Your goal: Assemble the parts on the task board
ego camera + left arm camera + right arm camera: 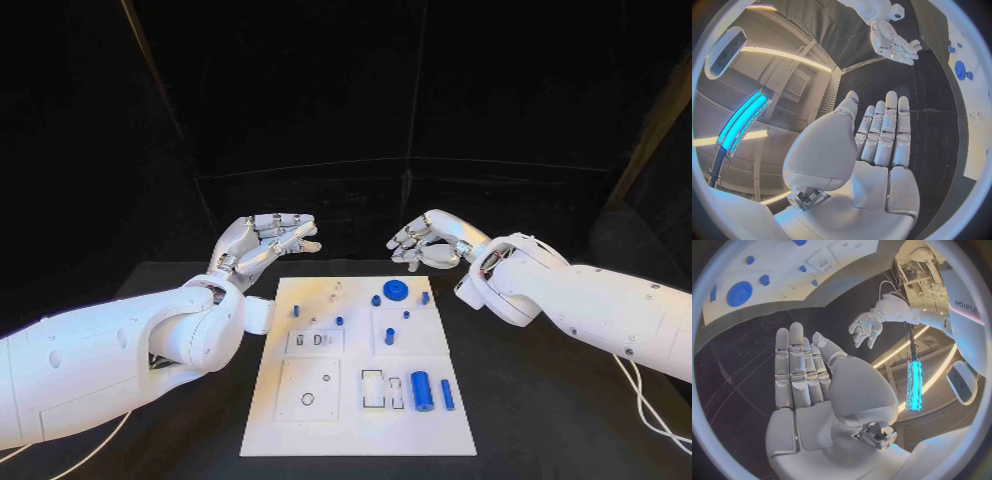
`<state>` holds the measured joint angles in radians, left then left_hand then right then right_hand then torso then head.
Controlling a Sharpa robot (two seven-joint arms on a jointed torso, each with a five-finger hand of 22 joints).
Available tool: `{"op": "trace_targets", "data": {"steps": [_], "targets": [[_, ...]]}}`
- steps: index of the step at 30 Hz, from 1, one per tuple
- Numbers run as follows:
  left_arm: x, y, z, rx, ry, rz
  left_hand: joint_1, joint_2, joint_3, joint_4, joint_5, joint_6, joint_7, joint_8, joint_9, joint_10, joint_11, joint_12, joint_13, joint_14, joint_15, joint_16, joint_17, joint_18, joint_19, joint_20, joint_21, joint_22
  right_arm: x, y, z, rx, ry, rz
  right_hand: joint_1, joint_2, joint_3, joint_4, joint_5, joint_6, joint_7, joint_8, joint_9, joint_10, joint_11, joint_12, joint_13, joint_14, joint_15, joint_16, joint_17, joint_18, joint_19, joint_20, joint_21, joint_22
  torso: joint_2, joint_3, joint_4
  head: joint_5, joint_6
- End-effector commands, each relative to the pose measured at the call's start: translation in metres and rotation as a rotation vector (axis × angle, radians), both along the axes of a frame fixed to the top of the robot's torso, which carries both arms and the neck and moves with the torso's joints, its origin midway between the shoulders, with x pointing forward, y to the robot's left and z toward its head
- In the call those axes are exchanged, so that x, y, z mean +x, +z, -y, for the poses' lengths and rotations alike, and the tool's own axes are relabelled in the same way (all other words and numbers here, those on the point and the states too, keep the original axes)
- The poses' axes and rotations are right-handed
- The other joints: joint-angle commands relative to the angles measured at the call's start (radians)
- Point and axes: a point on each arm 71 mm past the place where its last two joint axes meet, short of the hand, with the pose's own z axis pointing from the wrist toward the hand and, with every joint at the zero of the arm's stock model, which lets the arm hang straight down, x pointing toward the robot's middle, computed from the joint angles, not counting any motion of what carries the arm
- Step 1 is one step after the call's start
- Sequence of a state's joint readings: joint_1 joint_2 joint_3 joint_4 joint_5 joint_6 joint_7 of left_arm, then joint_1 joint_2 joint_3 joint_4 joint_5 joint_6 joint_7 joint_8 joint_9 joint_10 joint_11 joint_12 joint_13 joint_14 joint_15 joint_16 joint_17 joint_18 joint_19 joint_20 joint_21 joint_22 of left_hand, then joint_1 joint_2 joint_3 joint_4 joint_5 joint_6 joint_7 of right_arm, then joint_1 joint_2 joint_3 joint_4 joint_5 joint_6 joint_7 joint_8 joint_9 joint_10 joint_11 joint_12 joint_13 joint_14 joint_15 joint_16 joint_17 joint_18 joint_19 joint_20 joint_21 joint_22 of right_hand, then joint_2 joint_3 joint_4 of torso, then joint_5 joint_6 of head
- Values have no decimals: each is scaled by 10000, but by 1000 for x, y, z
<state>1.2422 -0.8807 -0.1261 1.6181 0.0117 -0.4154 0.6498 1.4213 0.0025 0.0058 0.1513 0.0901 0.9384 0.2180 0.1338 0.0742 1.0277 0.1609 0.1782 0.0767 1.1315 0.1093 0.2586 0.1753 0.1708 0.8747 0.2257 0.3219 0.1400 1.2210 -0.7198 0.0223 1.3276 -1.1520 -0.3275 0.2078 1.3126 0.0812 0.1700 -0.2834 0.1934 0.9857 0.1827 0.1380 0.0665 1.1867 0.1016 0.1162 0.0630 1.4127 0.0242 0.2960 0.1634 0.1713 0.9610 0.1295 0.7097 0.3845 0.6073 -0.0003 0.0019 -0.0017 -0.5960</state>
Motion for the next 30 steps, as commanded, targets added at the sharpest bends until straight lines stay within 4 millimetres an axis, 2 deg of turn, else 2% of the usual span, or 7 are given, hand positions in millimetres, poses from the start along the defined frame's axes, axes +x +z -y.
{"op": "trace_targets", "data": {"steps": [1,4,10,17,20,26,30], "targets": [[-6,4,6,-30,-542,76,50,-2,-18,-73,2,77,21,-13,-22,57,9,-57,-23,60,2,-7,23,142,73,12,29,-23,2,-2,-7,-3119,-201,784,-166,-99,52,27,-90,130,-53,-101,-6,122,-23,-80,24,270,-72,180,192,102,-3,-63,326,205,301,-19,69,-47,46],[-11,8,10,-124,-831,-27,-16,6,-43,-68,0,64,53,-57,-45,41,34,-115,-44,53,17,-35,54,136,78,16,11,-43,4,2,-14,-4135,-329,1123,-371,-249,84,71,-139,121,-118,-254,-16,56,-64,-246,19,706,-144,586,544,116,139,-123,767,460,498,-44,129,-49,81],[-13,13,13,-190,-1006,12,-28,9,-47,-68,1,64,60,-65,-48,38,40,-127,-48,49,20,-42,60,135,79,18,7,-47,6,3,-24,-5088,-326,1480,-513,-444,169,101,-227,34,-157,-519,-2,-570,-22,-473,46,961,-157,1676,1369,118,336,-162,1463,867,763,-12,217,-81,110],[-14,17,16,-325,-1068,84,-47,53,-36,-104,11,100,55,-91,-60,84,30,-166,-57,140,-1,-13,132,143,163,3,30,-54,7,1,-30,-5804,-360,1506,-648,-589,185,284,-322,-242,-196,-733,-6,-1003,-17,-443,56,826,-156,3269,2513,59,517,-148,2427,1692,1074,-67,304,-201,40],[-13,18,17,-365,-1113,73,-48,59,-33,-110,12,103,57,-96,-62,89,29,-172,-58,152,-5,-9,142,144,175,0,34,-55,7,0,-31,-5924,-365,1513,-625,-611,170,372,-327,-307,-194,-728,-2,-1091,-3,-401,59,786,-150,3874,3018,-55,847,-131,3044,2489,1174,-68,310,-184,12],[-10,17,17,-359,-1090,65,-50,67,-30,-114,13,105,59,-101,-63,92,30,-179,-60,161,-7,-6,151,144,186,-2,37,-56,6,0,-36,-5963,-231,1553,-534,-623,222,506,-290,-340,-201,-721,2,-1117,-7,-290,61,836,-136,6207,5363,-340,1767,-115,4473,4417,1290,-46,278,-131,38],[-8,16,17,-352,-1088,58,-57,76,-28,-119,13,102,67,-111,-67,92,32,-191,-63,173,-8,-2,164,144,201,-5,41,-57,6,-1,-40,-6029,-109,1491,-485,-624,288,533,-296,-381,-212,-734,-3,-1130,-9,-263,54,771,-131,6755,5856,-395,1916,-106,4803,4832,1333,-50,278,-168,37]]}}
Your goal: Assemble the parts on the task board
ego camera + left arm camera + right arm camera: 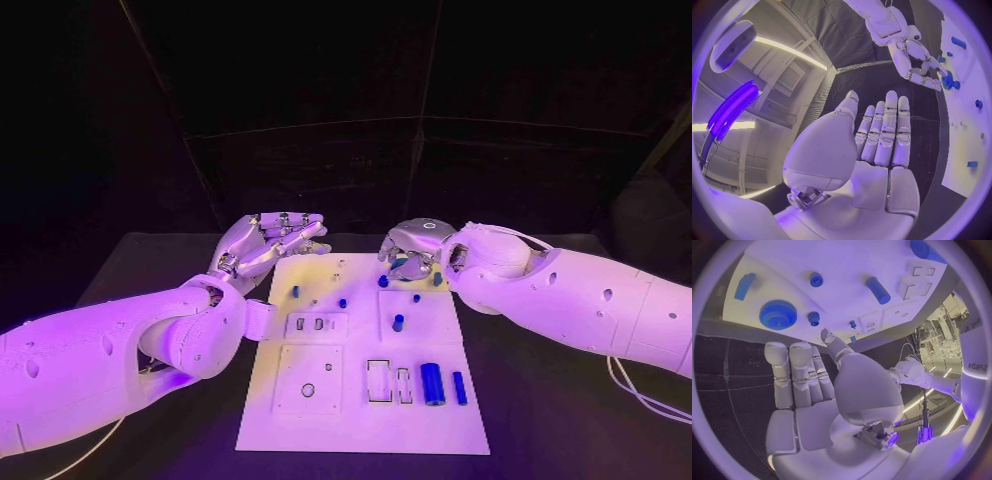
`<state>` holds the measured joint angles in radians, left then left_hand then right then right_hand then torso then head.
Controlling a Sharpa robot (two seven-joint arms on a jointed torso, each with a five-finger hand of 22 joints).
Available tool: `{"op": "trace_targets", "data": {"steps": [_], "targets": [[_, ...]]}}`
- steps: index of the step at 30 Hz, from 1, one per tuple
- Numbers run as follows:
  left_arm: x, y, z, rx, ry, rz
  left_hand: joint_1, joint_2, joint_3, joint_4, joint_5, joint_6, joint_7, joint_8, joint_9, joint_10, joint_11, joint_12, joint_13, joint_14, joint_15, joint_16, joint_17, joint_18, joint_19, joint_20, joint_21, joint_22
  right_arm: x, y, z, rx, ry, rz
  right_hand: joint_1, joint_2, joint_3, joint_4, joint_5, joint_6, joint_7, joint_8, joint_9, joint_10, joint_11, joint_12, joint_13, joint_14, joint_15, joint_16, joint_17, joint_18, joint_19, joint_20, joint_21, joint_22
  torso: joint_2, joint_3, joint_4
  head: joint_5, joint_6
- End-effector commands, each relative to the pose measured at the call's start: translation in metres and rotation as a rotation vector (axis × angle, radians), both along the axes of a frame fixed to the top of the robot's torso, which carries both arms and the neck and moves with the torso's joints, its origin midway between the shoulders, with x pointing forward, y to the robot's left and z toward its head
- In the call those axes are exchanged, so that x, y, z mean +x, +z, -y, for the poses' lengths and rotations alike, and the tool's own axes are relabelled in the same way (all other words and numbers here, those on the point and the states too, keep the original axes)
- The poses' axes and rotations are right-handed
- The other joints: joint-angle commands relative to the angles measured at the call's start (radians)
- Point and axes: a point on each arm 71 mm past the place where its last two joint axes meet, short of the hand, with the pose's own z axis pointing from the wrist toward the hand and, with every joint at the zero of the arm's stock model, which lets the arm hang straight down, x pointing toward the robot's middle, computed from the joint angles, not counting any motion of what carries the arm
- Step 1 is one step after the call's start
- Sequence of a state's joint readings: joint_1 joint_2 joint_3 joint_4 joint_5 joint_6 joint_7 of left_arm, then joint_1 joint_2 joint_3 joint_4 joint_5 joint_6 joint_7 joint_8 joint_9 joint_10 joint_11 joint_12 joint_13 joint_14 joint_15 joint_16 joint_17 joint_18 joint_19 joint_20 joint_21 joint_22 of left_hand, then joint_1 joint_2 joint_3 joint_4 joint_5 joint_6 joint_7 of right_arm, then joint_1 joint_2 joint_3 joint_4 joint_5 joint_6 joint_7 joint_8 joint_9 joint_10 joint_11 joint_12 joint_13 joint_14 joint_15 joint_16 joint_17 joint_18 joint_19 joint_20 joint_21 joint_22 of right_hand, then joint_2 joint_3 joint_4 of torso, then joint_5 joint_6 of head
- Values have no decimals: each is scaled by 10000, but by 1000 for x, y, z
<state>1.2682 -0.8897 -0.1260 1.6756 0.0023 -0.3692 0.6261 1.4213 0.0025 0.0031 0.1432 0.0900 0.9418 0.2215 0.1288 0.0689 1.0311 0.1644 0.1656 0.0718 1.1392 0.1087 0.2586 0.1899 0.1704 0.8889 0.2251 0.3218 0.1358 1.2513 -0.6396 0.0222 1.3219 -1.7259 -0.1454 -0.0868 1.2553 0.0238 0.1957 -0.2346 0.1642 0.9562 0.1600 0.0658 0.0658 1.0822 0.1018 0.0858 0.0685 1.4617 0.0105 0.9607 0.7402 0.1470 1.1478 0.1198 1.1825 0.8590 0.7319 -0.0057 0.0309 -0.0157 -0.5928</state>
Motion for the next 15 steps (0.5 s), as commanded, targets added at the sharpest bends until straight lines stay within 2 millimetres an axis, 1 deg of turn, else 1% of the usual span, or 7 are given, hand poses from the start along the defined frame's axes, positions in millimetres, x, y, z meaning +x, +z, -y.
{"op": "trace_targets", "data": {"steps": [1,4,6,9,10,12,15], "targets": [[1,1,2,-109,-182,29,-61,78,-1,-40,14,64,38,-67,-16,55,0,-72,-15,101,-2,0,25,147,66,0,43,-17,1,-1,-3,-432,30,-51,101,-47,48,46,-5,-113,7,-19,1,-87,-15,44,-2,259,4,161,128,-154,48,-7,103,115,96,2,-6,-37,18],[1,1,3,-116,-210,26,-65,81,-1,-42,14,60,43,-73,-17,52,3,-79,-16,107,-3,2,31,147,72,-1,45,-18,3,-2,-4,-533,33,-162,116,-37,76,51,-4,-140,5,-20,0,-89,-16,49,-4,253,3,330,306,-169,93,-8,185,227,106,0,10,-25,7],[2,1,3,-122,-234,17,-90,95,-4,-34,13,60,45,-81,-19,53,6,-89,-18,115,-2,4,44,145,84,-2,47,-20,4,-4,-5,-600,38,-241,123,-27,99,58,-6,-138,6,-12,3,-92,-10,53,-5,260,2,483,464,-186,140,-5,260,332,110,1,18,-24,-45],[2,1,2,-118,-206,-6,-117,105,-10,-25,11,61,46,-88,-21,56,8,-98,-20,119,-1,4,55,144,93,-3,47,-23,5,-5,-6,-690,62,-352,135,-20,173,76,-5,-115,5,0,9,-84,-9,69,-8,285,13,965,953,-237,293,2,502,666,114,14,-25,27,-83],[3,0,1,-129,-183,-25,-117,105,-10,-25,11,61,46,-88,-21,56,8,-98,-20,119,-1,4,55,144,93,-3,47,-23,5,-6,-7,-715,75,-386,138,-18,191,79,-3,-107,5,3,10,-81,-8,73,-9,284,16,1039,1023,-242,307,4,536,708,116,18,-26,39,-94],[3,0,0,-145,-147,-55,-117,105,-10,-25,11,61,46,-88,-21,56,8,-98,-20,119,-1,4,55,144,93,-3,47,-23,6,-6,-8,-748,104,-433,141,-14,213,83,-1,-98,6,6,11,-73,-9,78,-9,286,18,1128,1107,-247,320,5,573,752,113,17,-21,41,-104],[3,0,-1,-164,-115,-79,-117,105,-10,-25,11,61,46,-88,-21,56,8,-98,-20,119,-1,4,55,144,93,-3,47,-23,7,-7,-11,-767,137,-467,143,6,256,95,4,-74,6,14,15,-57,-7,88,-9,275,20,1213,1169,-250,321,9,612,790,120,1,-5,44,-110]]}}
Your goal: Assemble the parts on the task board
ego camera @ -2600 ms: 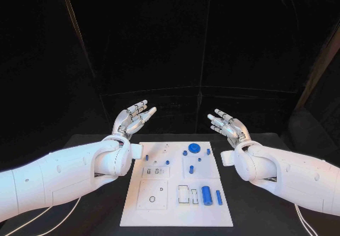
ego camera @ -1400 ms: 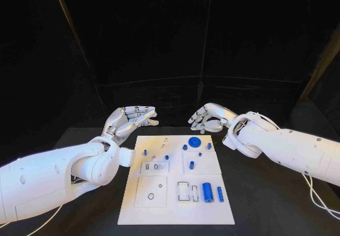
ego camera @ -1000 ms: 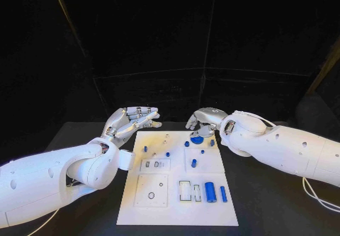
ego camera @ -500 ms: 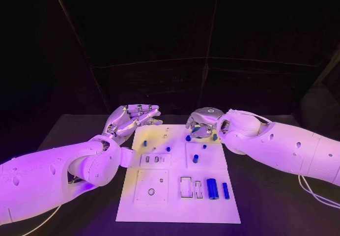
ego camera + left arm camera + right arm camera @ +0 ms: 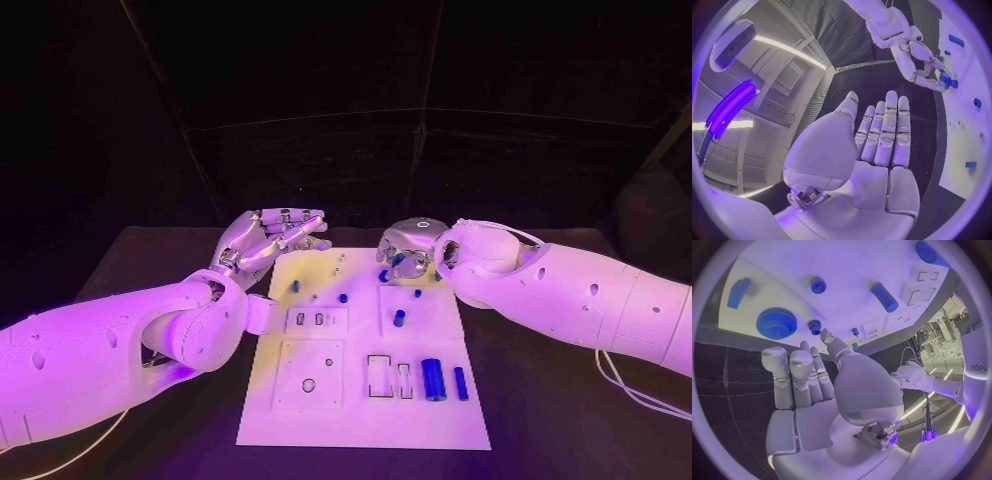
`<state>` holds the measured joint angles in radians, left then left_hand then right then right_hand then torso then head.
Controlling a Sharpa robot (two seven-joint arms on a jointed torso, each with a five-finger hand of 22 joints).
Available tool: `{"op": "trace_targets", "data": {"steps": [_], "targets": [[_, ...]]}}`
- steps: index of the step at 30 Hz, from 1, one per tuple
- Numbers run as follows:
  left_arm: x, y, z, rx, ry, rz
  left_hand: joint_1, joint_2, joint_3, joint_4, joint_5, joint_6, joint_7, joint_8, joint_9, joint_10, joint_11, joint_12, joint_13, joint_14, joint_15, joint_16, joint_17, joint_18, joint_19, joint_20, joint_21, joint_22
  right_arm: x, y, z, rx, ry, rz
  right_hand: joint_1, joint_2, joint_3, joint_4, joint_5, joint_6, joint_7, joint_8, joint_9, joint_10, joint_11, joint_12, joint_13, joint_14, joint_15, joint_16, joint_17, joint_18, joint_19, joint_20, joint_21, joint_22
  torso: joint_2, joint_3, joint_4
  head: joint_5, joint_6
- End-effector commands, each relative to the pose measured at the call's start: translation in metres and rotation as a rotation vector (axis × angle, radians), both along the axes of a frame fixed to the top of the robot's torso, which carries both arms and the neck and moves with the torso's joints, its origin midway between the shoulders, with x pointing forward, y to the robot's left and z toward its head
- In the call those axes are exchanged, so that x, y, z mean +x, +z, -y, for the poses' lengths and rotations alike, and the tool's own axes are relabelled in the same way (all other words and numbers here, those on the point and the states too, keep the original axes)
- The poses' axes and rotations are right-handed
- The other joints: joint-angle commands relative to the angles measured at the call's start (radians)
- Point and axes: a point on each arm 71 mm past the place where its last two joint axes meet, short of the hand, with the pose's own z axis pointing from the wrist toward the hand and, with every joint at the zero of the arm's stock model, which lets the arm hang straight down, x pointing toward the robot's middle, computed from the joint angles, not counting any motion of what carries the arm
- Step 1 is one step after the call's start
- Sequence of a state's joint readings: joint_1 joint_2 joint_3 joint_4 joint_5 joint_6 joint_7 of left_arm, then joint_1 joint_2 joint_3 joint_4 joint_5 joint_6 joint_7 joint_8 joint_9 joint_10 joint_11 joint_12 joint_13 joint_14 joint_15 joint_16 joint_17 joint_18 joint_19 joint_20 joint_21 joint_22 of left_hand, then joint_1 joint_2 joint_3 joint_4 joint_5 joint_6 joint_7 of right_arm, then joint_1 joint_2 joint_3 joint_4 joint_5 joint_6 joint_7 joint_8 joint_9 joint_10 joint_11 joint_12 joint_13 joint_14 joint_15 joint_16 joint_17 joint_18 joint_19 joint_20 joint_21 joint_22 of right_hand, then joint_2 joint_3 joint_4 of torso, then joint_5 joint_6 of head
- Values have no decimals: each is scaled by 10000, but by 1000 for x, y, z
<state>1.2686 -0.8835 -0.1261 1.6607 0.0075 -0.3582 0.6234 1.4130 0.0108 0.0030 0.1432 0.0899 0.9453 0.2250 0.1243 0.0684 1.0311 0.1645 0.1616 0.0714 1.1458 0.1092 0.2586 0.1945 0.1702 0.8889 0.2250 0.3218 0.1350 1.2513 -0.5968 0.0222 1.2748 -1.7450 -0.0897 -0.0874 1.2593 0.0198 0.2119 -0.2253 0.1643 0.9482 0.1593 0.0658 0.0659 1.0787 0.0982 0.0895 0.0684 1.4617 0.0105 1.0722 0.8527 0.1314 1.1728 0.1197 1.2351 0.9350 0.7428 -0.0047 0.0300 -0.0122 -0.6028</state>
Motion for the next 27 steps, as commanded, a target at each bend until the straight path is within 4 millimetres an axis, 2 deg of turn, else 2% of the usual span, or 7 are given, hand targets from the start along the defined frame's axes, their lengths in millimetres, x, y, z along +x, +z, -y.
{"op": "trace_targets", "data": {"steps": [1,10,27], "targets": [[0,1,0,-142,-102,-27,-34,22,-10,-26,11,26,12,-43,-16,56,7,-58,-16,53,-6,4,9,146,93,-3,48,-15,1,-1,-3,-262,113,-155,102,57,113,8,5,22,16,19,16,-14,30,54,-8,266,22,111,45,-95,67,11,98,38,13,-9,11,11,-15],[1,1,-1,-150,-85,-42,-60,34,-14,-17,10,27,11,-50,-17,59,8,-67,-18,54,-4,2,20,145,101,-4,47,-19,3,-2,-5,-292,94,-190,112,143,286,46,-23,111,36,34,21,52,41,81,-10,214,36,273,157,-102,56,25,184,125,26,-3,-8,44,-63],[2,1,-2,-128,-40,-42,-67,75,3,-17,16,36,10,-55,-17,68,6,-77,-19,55,-6,-1,36,143,109,-5,45,-25,5,-8,-10,-627,162,-629,151,267,992,75,-214,495,26,96,40,361,9,123,-29,237,21,1010,859,-215,377,21,682,857,26,-3,-8,85,-196]]}}
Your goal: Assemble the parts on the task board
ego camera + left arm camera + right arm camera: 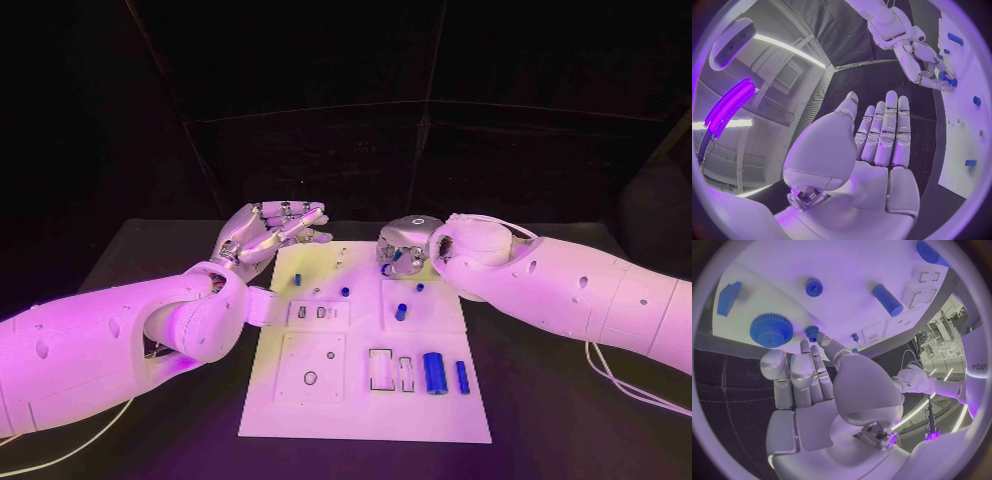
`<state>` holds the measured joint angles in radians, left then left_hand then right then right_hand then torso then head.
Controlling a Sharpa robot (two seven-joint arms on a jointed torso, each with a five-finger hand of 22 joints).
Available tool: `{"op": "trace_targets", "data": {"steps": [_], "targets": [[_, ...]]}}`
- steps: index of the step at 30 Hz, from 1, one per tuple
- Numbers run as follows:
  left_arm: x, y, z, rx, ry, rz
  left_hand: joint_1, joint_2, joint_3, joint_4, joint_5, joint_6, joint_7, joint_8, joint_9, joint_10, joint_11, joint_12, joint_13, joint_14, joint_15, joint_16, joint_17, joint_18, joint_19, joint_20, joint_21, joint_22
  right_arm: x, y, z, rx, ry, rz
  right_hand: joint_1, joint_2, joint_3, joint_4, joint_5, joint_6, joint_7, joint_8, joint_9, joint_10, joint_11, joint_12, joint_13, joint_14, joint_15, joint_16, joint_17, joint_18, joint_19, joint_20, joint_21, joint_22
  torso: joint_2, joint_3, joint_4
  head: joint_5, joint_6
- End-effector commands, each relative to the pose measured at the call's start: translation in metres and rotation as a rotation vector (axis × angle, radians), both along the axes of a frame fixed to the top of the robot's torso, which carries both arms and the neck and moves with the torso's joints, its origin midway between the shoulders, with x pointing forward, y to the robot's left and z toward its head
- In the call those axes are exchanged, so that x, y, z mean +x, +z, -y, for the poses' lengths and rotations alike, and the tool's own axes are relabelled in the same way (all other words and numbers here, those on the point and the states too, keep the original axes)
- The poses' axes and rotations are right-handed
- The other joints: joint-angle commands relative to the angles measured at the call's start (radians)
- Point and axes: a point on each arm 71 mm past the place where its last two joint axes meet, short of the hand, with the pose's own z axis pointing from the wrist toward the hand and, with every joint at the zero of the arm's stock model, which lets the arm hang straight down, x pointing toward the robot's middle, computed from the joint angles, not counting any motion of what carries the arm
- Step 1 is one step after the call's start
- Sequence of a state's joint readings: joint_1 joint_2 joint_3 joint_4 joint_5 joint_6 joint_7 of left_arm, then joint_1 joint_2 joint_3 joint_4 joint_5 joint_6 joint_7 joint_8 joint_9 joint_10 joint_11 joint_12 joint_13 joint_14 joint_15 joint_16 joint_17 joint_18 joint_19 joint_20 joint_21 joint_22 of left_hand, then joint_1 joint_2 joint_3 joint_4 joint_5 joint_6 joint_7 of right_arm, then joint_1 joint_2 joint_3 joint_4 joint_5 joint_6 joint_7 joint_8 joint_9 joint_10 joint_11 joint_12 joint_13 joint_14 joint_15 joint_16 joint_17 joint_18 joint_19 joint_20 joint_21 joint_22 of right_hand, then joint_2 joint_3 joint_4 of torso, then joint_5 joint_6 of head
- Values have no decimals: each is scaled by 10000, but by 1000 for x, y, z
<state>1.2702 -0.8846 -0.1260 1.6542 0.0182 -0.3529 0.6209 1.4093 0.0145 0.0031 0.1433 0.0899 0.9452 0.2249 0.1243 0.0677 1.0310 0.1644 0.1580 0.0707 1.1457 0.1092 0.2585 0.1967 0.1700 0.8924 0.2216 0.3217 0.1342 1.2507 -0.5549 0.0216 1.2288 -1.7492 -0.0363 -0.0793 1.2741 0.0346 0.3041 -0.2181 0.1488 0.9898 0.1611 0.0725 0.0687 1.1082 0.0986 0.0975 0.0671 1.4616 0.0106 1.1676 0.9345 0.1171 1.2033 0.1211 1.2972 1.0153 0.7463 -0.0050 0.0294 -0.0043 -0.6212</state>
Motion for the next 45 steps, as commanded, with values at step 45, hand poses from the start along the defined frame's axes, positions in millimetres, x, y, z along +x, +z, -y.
{"op": "trace_targets", "data": {"steps": [45], "targets": [[1,3,-7,-20,61,59,-32,74,21,-43,18,35,14,-80,-14,64,11,-79,-18,19,3,-33,41,139,68,31,25,-37,-1,19,-12,2071,-362,1476,-37,13,1042,233,-741,820,-21,153,34,738,-102,79,20,281,-40,931,856,-333,897,-35,941,1537,33,-12,40,37,126]]}}
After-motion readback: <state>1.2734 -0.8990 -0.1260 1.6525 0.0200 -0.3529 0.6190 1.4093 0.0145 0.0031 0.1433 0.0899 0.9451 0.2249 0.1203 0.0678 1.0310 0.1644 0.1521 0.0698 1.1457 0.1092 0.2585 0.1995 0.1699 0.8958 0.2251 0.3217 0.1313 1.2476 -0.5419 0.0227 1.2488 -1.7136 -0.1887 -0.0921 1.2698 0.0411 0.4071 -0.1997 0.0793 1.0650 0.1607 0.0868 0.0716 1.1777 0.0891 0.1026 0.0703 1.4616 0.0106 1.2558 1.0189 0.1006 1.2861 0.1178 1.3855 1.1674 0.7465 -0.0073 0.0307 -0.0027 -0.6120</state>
